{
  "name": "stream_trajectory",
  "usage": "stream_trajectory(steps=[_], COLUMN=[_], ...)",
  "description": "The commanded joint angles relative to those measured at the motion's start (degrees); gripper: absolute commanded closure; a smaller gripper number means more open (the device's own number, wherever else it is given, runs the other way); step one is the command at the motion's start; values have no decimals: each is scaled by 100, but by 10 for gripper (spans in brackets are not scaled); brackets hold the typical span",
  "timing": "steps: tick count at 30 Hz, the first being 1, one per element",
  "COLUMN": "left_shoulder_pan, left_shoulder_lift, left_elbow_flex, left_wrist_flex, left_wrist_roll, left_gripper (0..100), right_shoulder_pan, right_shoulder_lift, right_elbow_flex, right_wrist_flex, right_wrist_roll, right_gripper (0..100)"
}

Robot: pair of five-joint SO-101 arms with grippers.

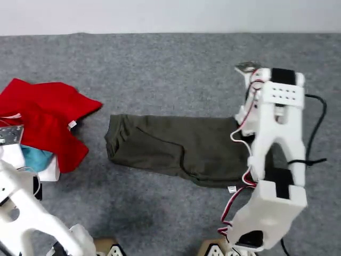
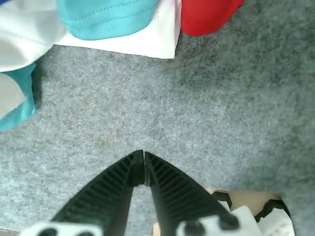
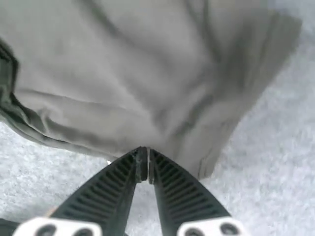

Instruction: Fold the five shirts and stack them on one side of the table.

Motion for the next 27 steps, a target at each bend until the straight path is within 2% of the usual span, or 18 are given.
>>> stream_trajectory(steps=[1, 7, 14, 27], left_shoulder_pan=[97, 114, 114, 114], left_shoulder_lift=[-141, -149, -132, -132], left_elbow_flex=[-110, -127, -127, -92], left_wrist_flex=[-35, -44, -35, -35], left_wrist_roll=[-343, -422, -431, -431], left_gripper=[995, 995, 995, 995], right_shoulder_pan=[347, 760, 813, 787], right_shoulder_lift=[-330, -22, 470, 1411], right_elbow_flex=[-9, -9, -44, -44], right_wrist_flex=[48, -145, -242, -1095], right_wrist_roll=[-79, -35, -70, -70], right_gripper=[978, 968, 794, 791])
